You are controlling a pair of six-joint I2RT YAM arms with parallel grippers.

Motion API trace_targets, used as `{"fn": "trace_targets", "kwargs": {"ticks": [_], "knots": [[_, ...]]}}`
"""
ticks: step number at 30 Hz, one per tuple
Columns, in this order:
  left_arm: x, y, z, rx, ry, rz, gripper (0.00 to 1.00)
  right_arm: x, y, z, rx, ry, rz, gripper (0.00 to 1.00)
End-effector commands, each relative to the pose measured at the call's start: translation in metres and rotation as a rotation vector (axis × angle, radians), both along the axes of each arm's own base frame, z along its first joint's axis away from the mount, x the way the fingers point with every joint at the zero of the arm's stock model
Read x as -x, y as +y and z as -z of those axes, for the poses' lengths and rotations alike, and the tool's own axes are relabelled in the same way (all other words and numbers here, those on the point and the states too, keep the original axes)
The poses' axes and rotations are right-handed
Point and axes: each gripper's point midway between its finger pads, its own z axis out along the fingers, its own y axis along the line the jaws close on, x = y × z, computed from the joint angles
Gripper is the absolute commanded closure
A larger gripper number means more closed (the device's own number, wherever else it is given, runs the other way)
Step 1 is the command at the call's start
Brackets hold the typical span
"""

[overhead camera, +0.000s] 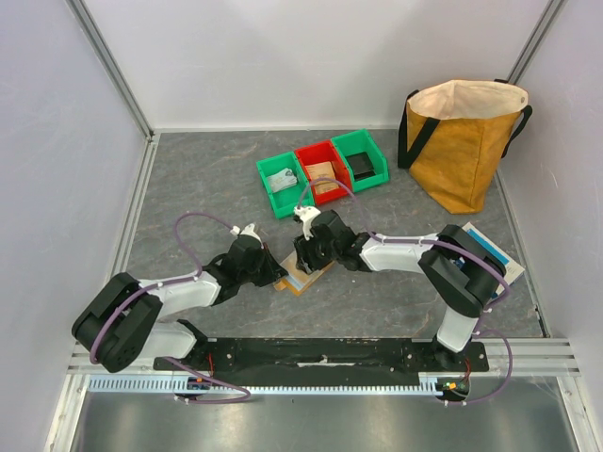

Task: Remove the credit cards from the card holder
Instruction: Remove the credit card from the card holder.

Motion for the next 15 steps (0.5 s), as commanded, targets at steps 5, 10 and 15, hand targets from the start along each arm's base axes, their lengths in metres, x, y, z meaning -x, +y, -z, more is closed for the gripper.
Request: {"fn": "trace_targets", "kwargs": {"ticks": [5, 10, 15], "knots": [[0.009, 0.020, 0.021, -0.131, 0.050, -0.005, 0.93, 0.030, -0.036, 0.048, 0.068, 0.254, 0.047, 0.49], [0.010, 0.021, 0.025, -0.153, 0.063, 0.009, 0.93, 0.032, -0.041, 0.055, 0.048, 0.320, 0.065, 0.49], [0.011, 0.023, 0.023, -0.170, 0.063, 0.022, 0.92, 0.037, -0.046, 0.066, 0.045, 0.391, 0.081, 0.54]]}}
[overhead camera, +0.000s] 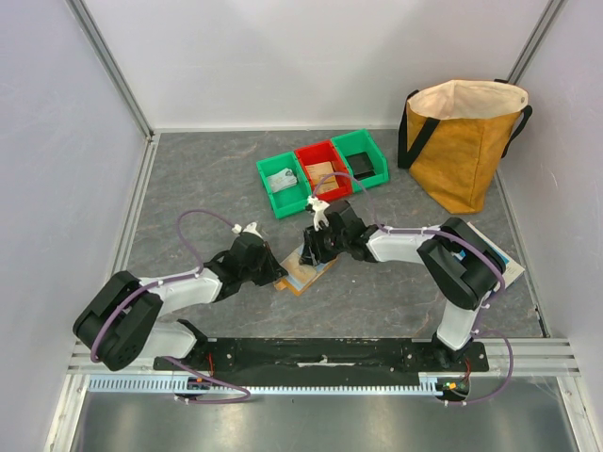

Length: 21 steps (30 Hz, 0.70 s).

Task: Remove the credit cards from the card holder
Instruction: Remove the credit card from the card holder.

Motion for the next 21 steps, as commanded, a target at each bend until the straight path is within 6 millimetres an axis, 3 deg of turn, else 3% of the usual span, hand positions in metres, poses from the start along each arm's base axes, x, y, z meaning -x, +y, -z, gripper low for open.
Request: {"fn": "trace_targets", "kwargs": {"ticks": [1, 14, 21], "knots": [[0.013, 0.023, 0.022, -0.146, 0.046, 0.023, 0.92, 0.041, -0.044, 0.068, 0.181, 0.233, 0.024, 0.55], [0.006, 0.021, 0.005, -0.124, -0.013, 0.017, 0.91, 0.053, -0.063, 0.097, 0.246, 0.319, 0.055, 0.87], [0.000, 0.016, -0.002, -0.104, -0.025, 0.014, 0.91, 0.055, -0.067, 0.101, 0.230, 0.373, 0.066, 0.92]]}}
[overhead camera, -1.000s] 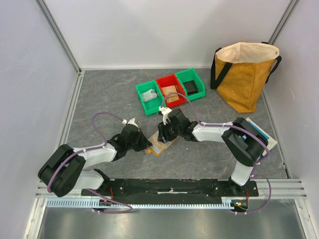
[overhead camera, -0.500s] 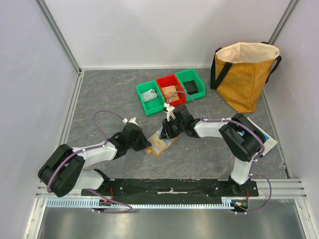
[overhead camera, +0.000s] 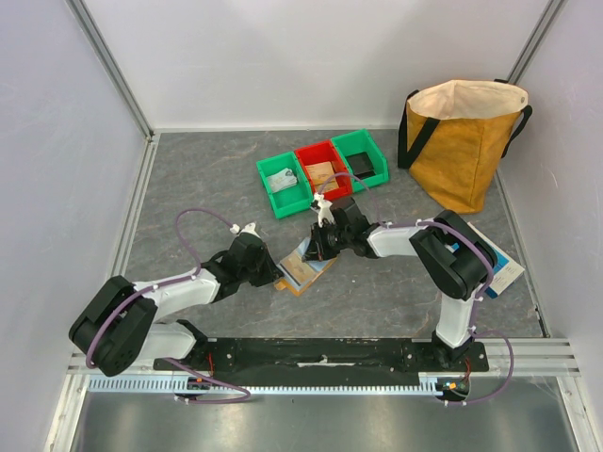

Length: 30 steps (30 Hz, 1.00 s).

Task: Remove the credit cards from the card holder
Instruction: Remove the credit card from the card holder.

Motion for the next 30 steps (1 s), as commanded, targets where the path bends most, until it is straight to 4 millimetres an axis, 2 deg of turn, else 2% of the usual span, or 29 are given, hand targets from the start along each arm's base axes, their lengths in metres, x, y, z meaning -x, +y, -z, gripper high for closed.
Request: {"fn": "trace_targets", "kwargs": {"ticks": [1, 13, 22, 30], "knots": [[-0.005, 0.004, -0.004, -0.041, -0.027, 0.007, 0.90, 0.061, -0.067, 0.089, 0.319, 0.256, 0.017, 0.92], [-0.012, -0.003, -0.031, 0.045, -0.073, -0.036, 0.88, 0.061, -0.067, 0.088, 0.312, 0.254, 0.009, 0.92], [-0.012, -0.010, -0.024, 0.048, -0.040, -0.012, 0.88, 0.062, -0.067, 0.087, 0.305, 0.250, 0.006, 0.92], [-0.013, -0.015, -0.033, 0.084, -0.056, -0.007, 0.90, 0.062, -0.067, 0.088, 0.304, 0.249, 0.008, 0.92]]}}
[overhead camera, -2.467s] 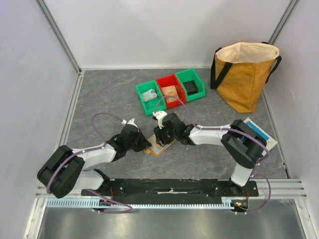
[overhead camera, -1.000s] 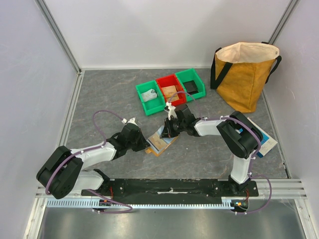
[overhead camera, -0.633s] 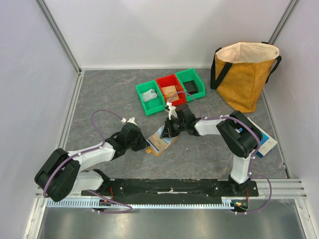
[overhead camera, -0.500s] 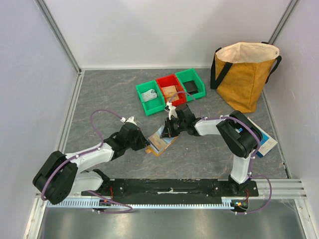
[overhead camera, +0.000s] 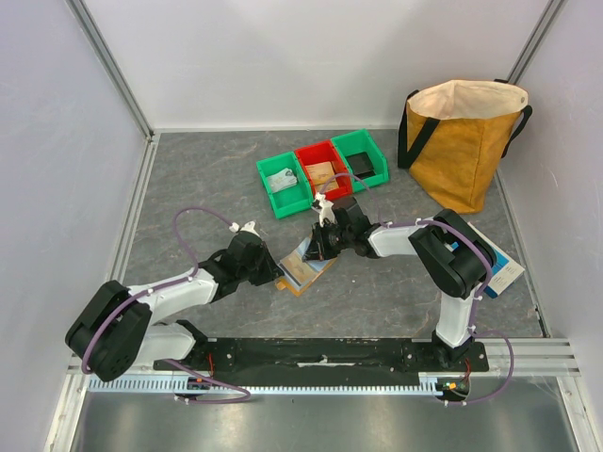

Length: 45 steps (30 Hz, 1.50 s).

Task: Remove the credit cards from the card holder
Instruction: Remove the credit card from the card holder.

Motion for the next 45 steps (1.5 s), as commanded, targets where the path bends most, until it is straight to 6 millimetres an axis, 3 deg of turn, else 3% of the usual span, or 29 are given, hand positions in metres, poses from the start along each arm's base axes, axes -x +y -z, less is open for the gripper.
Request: {"fn": "trace_targets", "kwargs": {"ticks": [1, 14, 23, 29, 37, 45], "knots": [[-0.014, -0.014, -0.025, 0.074, -0.053, -0.008, 0.90, 0.062, -0.066, 0.086, 0.332, 0.226, 0.005, 0.92], [-0.019, -0.022, -0.044, 0.159, -0.087, -0.036, 0.91, 0.063, -0.066, 0.086, 0.331, 0.229, 0.002, 0.93], [-0.020, -0.026, -0.054, 0.197, -0.089, -0.039, 0.74, 0.063, -0.067, 0.086, 0.330, 0.231, 0.000, 0.93], [-0.020, -0.027, -0.038, 0.195, -0.045, -0.064, 0.49, 0.062, -0.067, 0.086, 0.329, 0.229, 0.001, 0.93], [-0.021, -0.035, -0.021, 0.249, -0.010, -0.086, 0.50, 0.063, -0.068, 0.086, 0.330, 0.231, 0.000, 0.93], [-0.012, -0.026, -0.001, 0.219, 0.042, -0.121, 0.50, 0.063, -0.069, 0.086, 0.329, 0.232, 0.003, 0.93]]}}
